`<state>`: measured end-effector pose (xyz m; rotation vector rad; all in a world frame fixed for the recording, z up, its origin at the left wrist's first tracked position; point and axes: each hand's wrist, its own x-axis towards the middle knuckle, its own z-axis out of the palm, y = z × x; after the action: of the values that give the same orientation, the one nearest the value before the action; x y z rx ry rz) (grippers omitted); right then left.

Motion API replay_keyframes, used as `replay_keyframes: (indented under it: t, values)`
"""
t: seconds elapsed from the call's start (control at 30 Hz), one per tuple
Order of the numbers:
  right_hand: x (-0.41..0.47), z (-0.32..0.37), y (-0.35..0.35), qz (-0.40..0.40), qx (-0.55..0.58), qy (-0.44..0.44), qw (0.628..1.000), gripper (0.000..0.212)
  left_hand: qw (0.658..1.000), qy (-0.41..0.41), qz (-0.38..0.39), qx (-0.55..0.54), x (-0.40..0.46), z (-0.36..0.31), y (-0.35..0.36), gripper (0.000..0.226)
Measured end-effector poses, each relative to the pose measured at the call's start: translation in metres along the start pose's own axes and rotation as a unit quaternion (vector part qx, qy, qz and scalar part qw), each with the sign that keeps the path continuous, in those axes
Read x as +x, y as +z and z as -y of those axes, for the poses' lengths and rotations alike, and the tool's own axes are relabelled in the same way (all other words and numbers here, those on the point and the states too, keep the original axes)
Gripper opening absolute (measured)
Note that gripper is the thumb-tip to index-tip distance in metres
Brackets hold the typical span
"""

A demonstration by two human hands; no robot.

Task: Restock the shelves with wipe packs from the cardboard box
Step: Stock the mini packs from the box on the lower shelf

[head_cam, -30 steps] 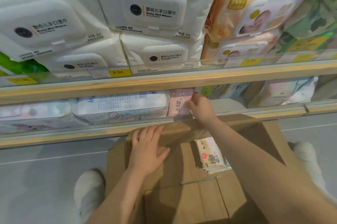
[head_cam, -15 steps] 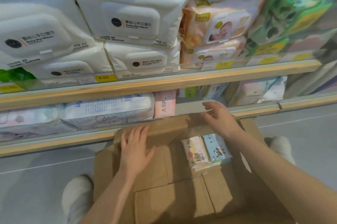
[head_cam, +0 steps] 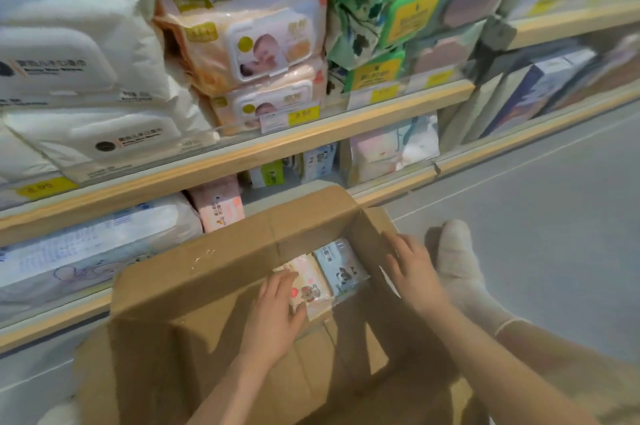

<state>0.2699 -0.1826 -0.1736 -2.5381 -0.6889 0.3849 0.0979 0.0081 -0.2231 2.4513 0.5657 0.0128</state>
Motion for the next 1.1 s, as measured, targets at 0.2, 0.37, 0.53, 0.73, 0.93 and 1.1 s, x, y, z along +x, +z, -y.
replay_keyframes:
  t: [0.2, 0.37, 0.53, 0.73, 0.93, 1.1]
  values:
    - [0.002, -0.007, 0.011, 0.004, 0.019, 0.006, 1.000, 0.056, 0.993, -0.119, 0.009, -0.006, 0.024, 0.010, 0.026, 0.044]
    - [0.000, -0.007, 0.014, -0.009, 0.014, -0.001, 1.000, 0.054, 0.975, -0.220, 0.033, 0.002, 0.046, 0.023, 0.054, 0.055]
    - [0.000, -0.009, 0.017, -0.013, 0.008, 0.004, 1.000, 0.054, 0.960, -0.271, -0.015, -0.067, 0.056, 0.022, 0.075, 0.064]
    - [0.000, -0.012, 0.019, -0.020, -0.005, 0.007, 1.000, 0.054, 0.915, -0.338, -0.061, -0.210, 0.046, 0.017, 0.058, 0.067]
    - [-0.002, 0.002, 0.007, -0.091, -0.084, -0.070, 0.990, 0.049, 0.904, -0.325, -0.039, -0.276, 0.015, 0.042, 0.017, 0.071]
    - [-0.004, 0.042, 0.046, 0.017, -0.013, -0.067, 0.998, 0.044, 0.909, -0.321, -0.042, -0.262, -0.012, 0.063, -0.003, 0.074]
